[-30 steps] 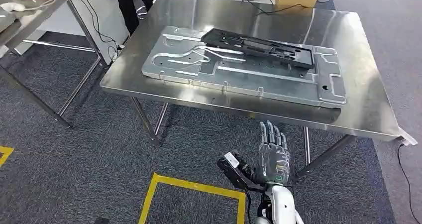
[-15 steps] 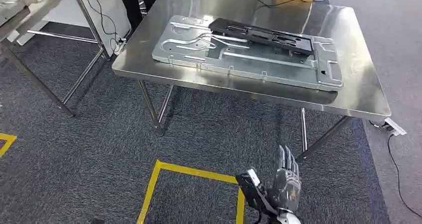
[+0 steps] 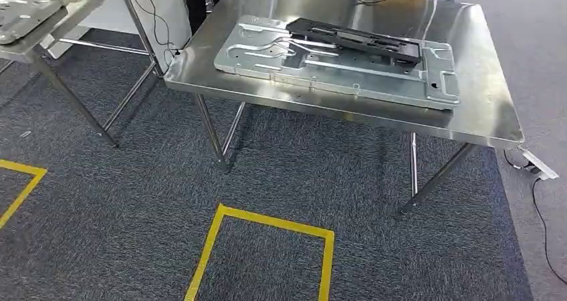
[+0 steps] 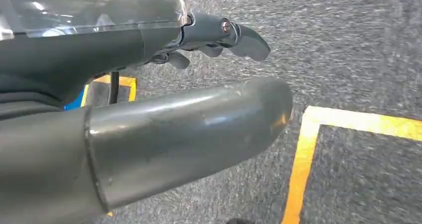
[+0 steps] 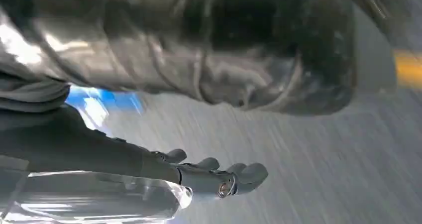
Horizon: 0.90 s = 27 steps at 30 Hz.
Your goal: Take the parts from the cabinet and place them on the table.
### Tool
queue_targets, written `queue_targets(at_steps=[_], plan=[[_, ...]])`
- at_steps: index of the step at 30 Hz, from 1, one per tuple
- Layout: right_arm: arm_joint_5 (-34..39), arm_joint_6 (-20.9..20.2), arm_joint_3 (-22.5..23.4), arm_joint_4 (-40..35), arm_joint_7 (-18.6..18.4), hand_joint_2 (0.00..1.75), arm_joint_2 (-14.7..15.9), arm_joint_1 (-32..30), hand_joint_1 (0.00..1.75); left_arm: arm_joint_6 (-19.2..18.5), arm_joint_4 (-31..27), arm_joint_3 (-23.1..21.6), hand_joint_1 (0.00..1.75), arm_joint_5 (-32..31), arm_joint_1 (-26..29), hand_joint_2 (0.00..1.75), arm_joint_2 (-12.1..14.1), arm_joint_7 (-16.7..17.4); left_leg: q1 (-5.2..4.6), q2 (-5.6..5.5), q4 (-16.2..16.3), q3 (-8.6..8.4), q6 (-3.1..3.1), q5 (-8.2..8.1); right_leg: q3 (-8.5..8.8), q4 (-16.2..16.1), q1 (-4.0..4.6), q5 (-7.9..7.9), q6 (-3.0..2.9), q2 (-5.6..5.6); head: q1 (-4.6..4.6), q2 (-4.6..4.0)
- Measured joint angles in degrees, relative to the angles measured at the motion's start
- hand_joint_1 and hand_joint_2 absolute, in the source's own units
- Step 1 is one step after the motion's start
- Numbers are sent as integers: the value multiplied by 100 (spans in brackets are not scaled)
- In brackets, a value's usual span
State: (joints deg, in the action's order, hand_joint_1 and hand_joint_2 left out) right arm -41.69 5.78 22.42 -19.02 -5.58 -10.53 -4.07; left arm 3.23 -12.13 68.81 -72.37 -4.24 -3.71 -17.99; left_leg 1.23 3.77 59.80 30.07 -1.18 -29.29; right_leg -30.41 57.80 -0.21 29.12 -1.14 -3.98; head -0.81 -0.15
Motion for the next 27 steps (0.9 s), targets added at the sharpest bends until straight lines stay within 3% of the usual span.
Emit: queue_targets(at_steps=[1,4,5,6,7,9,10,11,12,14,15,16,19,20,21,22,23,25,26,27], plan=[[109,-199,137,115,-124,0,-64,40,0,4,0,0,0,-2,-34,0,0,7,-84,83,-137,-107,35,-45,-44,68,26,16,36,-36,0,0],[279,-550,600,408,-322,0,-208,204,0,26,0,2,0,-33,-21,0,-9,42,-66,-63,-147,-4,198,-62,-26,84,48,-3,107,-196,-7,0],[285,-611,704,460,-325,0,-221,235,0,37,0,2,0,-46,-7,0,-18,61,-34,-112,-200,-2,264,-16,-38,113,47,26,148,-173,-7,0],[287,-659,777,508,-316,0,-243,255,0,42,0,4,0,-48,-8,0,-26,68,-29,-154,-202,3,305,16,-73,208,13,140,197,74,-9,0],[285,-692,849,551,-272,0,-262,260,0,52,0,7,0,-50,-22,0,-26,72,-28,-204,-201,43,352,46,-186,484,0,388,209,251,-7,0],[231,-723,923,613,-139,0,-267,267,0,59,0,7,0,-61,-38,0,-35,70,-37,-331,-190,119,378,104,-553,1376,-13,882,226,352,-7,0],[200,-746,945,643,-60,0,-265,274,0,63,0,7,0,-64,-30,0,-39,70,-42,-395,-176,156,379,125,-695,1721,-13,985,226,362,-7,0],[165,-771,960,654,-12,0,-265,277,0,72,0,11,0,-64,-17,0,-39,70,-44,-457,-165,178,376,136,-713,1788,-13,934,219,367,-7,0],[141,-779,965,665,23,0,-265,278,0,74,0,13,0,-64,-8,0,-48,70,-47,-531,-154,191,366,145,-597,1583,-13,750,200,375,-7,0],[132,-784,978,692,54,0,-265,293,0,77,0,15,0,-66,-11,0,-59,70,-54,-680,-146,185,342,160,-95,628,-4,222,123,483,-7,0],[128,-784,986,700,60,0,-265,297,0,79,0,15,0,-66,-15,0,-79,70,-46,-735,-148,193,323,174,117,136,8,98,54,758,-7,0],[128,-784,1002,720,65,0,-258,290,0,81,0,15,0,-66,-28,0,-101,68,-79,-774,-126,223,293,190,145,51,-1,132,28,906,-2,0],[126,-784,1013,737,80,0,-260,339,0,87,0,17,0,-66,-12,0,-105,68,-4,-958,-174,293,164,275,136,21,40,108,20,751,-7,0],[123,-786,1017,740,80,0,-265,348,0,87,0,20,0,-66,2,0,-107,68,-48,-1015,-190,311,115,303,156,-79,-8,49,-2,682,-7,0],[123,-786,1026,748,80,0,-273,348,0,87,0,20,0,-66,6,0,-114,68,-32,-816,-88,350,127,198,185,-145,-32,4,-4,564,-9,0],[121,-784,1037,748,84,0,-274,340,0,87,0,20,0,-66,-5,0,-114,70,-46,-622,150,466,124,-1,175,-168,-32,-14,-37,522,9,0],[121,-786,1041,750,86,0,-274,336,0,90,0,20,0,-66,-26,0,-114,68,-34,-509,538,642,98,-233,152,-165,-23,-19,-45,440,9,0],[119,-786,1046,775,89,0,-274,338,0,90,0,20,0,-66,-35,0,-109,68,-26,-434,1372,998,45,-594,116,-135,-11,-18,-46,274,9,0],[119,-788,1046,779,91,0,-274,341,0,90,0,20,0,-66,-20,0,-109,72,-22,-414,1541,1045,27,-599,98,-115,-9,-14,-45,197,9,0],[104,-795,1048,781,101,0,-274,343,0,90,0,22,0,-66,-3,0,-109,81,-16,-401,1417,954,18,-484,84,-95,-9,-6,-42,131,9,0]])
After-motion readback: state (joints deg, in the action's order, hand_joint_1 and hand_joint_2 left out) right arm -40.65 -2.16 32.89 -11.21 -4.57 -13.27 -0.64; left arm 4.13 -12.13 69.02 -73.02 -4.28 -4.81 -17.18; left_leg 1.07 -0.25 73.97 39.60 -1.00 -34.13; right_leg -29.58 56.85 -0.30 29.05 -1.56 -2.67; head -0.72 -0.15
